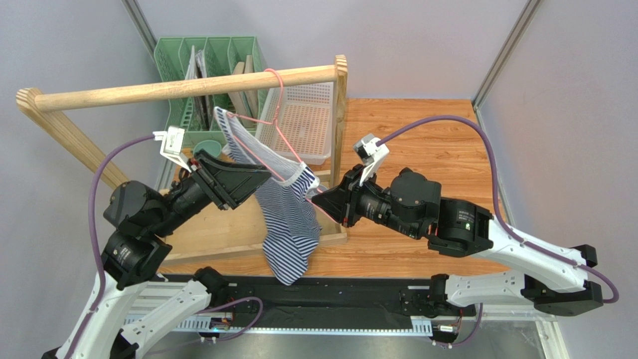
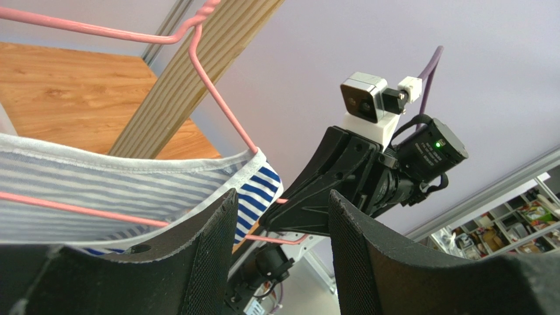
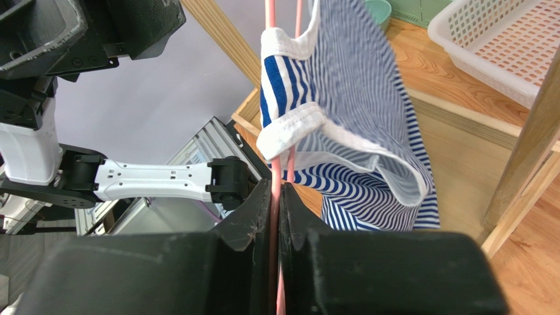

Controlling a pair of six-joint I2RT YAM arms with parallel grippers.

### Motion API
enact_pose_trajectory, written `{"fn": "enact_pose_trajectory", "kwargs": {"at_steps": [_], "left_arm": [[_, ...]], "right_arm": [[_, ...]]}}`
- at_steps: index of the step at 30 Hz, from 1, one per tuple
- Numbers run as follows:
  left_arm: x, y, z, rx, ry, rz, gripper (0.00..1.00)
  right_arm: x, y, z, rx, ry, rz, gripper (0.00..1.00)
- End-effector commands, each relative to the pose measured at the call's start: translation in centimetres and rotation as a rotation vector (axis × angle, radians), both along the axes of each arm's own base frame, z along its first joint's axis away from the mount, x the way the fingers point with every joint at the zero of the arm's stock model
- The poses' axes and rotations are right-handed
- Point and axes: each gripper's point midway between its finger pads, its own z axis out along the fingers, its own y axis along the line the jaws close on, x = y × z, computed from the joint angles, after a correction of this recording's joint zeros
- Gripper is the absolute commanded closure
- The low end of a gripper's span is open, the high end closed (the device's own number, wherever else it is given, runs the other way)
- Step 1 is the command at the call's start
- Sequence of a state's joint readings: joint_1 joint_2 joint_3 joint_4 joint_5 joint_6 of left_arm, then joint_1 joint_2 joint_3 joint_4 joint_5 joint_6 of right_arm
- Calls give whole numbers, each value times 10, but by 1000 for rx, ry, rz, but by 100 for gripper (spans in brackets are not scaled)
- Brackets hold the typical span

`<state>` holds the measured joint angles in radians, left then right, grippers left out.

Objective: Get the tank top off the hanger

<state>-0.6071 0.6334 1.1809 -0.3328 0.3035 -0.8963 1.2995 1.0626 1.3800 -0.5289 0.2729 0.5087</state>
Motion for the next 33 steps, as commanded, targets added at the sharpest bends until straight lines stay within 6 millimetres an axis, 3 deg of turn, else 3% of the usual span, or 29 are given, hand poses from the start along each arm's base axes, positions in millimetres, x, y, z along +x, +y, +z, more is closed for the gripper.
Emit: {"fn": "enact_pose_trajectory", "kwargs": {"at_steps": [1,9,20,24,25,31,33], "left_arm": [[-5,4,-1,-10,9,4,41],[-16,18,-4,-16,4,35,41],[-23,28,-15,-2,13,57,41],[-26,29,-18,-2,15,57,41],[-26,30,-19,-2,15,59,40],[-25,30,-24,1,14,62,35],[-21,27,-28,1,18,63,31]], "right_arm": [[-8,-3,65,195,-47,31,96],[-12,-15,100,280,-77,40,100],[-16,-22,110,350,-128,56,100],[-22,-25,98,355,-132,82,100],[-21,-21,84,331,-126,87,100],[-17,-19,57,360,-147,68,100],[-11,-12,40,354,-148,45,100]]}}
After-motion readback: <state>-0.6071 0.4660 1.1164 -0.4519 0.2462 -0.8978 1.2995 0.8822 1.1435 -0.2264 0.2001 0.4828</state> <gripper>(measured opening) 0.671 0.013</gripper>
